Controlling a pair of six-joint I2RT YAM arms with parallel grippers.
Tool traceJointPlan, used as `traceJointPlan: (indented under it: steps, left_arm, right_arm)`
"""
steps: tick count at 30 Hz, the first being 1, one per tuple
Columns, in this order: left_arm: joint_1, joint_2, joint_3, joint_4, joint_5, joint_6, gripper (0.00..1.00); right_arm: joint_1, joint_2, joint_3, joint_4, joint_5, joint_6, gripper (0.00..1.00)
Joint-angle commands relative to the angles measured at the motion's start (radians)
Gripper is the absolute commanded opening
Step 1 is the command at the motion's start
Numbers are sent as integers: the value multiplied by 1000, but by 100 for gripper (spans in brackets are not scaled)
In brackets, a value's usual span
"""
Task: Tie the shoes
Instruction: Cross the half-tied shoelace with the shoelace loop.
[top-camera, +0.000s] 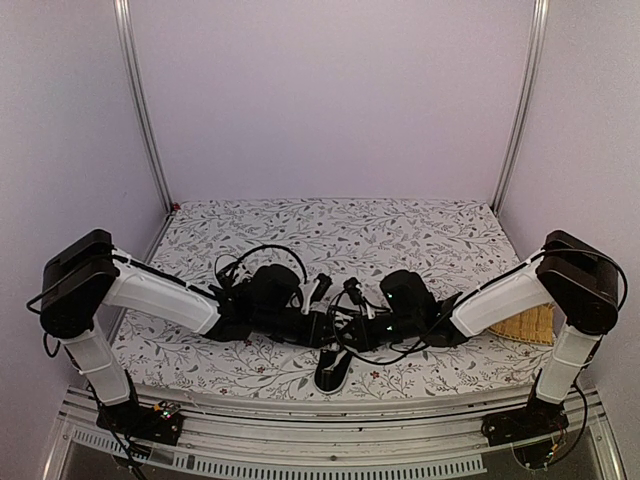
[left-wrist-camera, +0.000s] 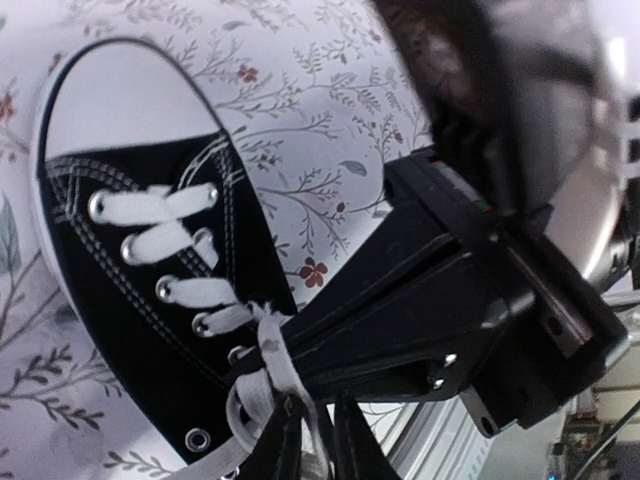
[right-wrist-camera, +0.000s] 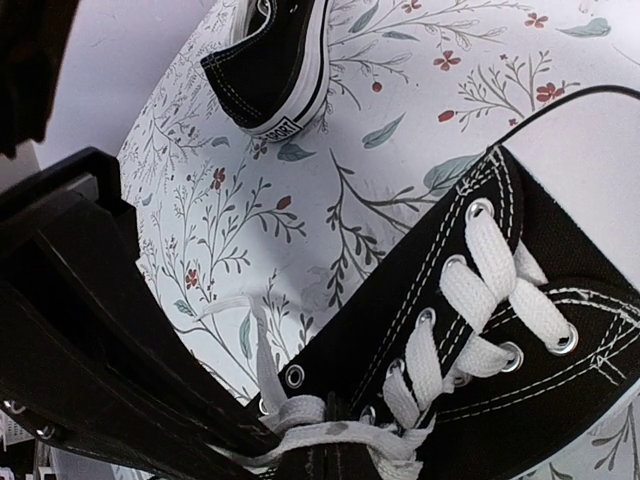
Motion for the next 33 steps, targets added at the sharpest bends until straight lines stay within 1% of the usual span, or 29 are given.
traceJointPlan:
  steps: [1, 7, 11, 13, 16, 20, 25, 33]
  left_arm:
    - [-2, -40, -30, 33, 18, -13, 17]
    - [45, -108, -23, -58, -67, 34, 39]
    - [74, -113, -13, -97, -85, 49, 48]
    - [88, -93, 1, -112, -76, 49, 49]
    - [103, -38, 37, -158, -58, 48, 46]
    - [106, 23, 76, -155, -13, 41, 42]
    - [106, 72, 94, -116, 35, 29, 39]
    - [106, 83, 61, -20, 98, -4, 39]
  right_arm:
    - [6, 14, -2, 50, 24, 24, 2]
    - [5, 8, -22, 55, 23, 26, 2]
    - [6, 5, -30, 54, 22, 25, 2]
    - [6, 6, -31, 55, 23, 26, 2]
    - [6, 6, -30, 58, 23, 27, 2]
    - [6, 5, -28, 58, 23, 28, 2]
    - [5, -1, -28, 58, 22, 29, 2]
    - [5, -1, -26, 58, 21, 28, 2]
